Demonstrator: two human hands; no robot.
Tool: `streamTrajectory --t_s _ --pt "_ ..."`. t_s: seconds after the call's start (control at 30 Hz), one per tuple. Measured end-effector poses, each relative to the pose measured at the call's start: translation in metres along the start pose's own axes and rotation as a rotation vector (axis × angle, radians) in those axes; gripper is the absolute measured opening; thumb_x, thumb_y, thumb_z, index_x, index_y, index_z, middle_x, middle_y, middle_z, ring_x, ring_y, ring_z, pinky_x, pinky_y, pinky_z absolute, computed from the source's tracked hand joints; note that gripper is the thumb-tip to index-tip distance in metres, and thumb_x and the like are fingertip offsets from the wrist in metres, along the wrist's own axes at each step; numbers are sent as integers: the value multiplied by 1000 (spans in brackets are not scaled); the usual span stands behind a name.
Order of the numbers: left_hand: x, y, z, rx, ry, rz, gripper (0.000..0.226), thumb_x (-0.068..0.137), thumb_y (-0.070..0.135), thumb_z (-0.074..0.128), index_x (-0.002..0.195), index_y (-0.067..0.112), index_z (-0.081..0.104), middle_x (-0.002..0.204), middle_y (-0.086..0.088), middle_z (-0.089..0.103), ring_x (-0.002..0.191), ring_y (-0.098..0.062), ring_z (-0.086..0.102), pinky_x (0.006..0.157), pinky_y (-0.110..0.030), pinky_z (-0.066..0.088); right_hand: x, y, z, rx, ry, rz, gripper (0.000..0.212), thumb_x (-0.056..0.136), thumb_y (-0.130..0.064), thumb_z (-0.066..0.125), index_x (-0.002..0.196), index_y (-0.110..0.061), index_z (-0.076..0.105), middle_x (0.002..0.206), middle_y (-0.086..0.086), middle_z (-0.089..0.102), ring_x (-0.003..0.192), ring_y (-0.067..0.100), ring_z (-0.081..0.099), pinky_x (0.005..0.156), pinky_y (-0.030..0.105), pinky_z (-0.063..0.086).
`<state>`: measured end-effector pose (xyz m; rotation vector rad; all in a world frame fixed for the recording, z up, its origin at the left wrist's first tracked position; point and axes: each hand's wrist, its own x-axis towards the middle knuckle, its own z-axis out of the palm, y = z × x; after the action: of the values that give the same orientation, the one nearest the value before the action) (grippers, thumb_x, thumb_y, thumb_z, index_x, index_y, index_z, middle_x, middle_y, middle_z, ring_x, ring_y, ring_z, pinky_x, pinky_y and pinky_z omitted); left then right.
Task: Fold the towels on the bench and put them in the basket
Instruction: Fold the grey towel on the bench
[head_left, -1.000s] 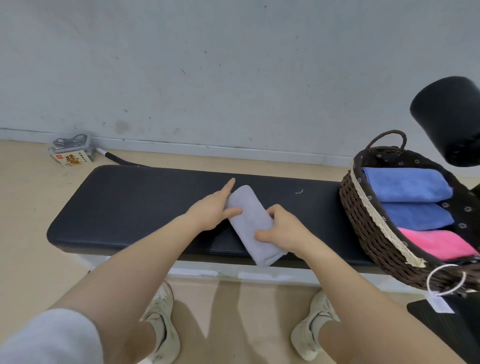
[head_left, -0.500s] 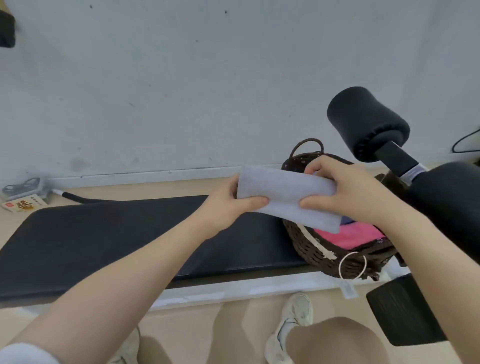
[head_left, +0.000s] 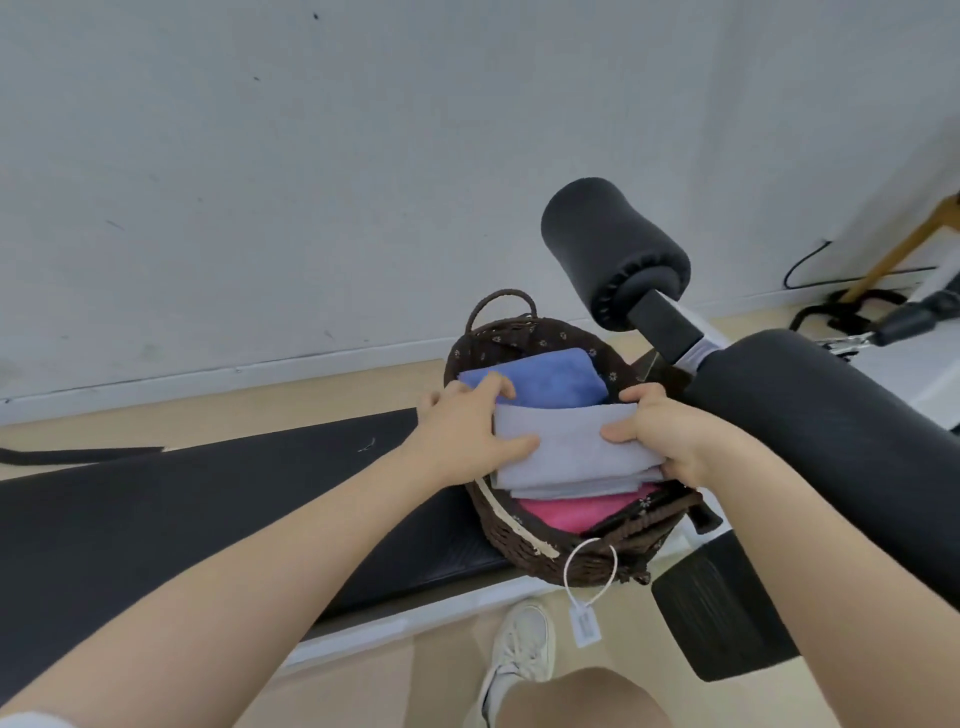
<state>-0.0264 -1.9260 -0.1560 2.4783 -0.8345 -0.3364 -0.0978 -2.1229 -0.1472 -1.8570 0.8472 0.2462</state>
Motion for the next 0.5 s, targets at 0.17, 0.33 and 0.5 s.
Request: streamTrajectory --t_s 0.17,0.33,0.5 --pt "3 2 11 311 -46 -2 30 83 53 49 99 27 45 88 2 50 113 -20 36 92 -39 21 19 -7 9 -225 104 -35 81 83 -17 69 143 -7 17 136 18 42 122 33 44 95 41 43" --pt "8 8 17 572 79 87 48 81 53 53 113 17 48 120 -8 42 117 -28 32 100 -42 23 24 -7 10 -457 144 -115 80 78 -24 74 137 -3 24 133 16 45 119 31 48 96 39 44" --pt "15 2 12 505 21 107 86 81 54 56 147 16 14 157 -11 -10 144 -27 1 115 -47 4 8 -15 26 -911 332 -402 84 87 -41 60 145 -3 14 151 19 19 140 33 21 115 40 22"
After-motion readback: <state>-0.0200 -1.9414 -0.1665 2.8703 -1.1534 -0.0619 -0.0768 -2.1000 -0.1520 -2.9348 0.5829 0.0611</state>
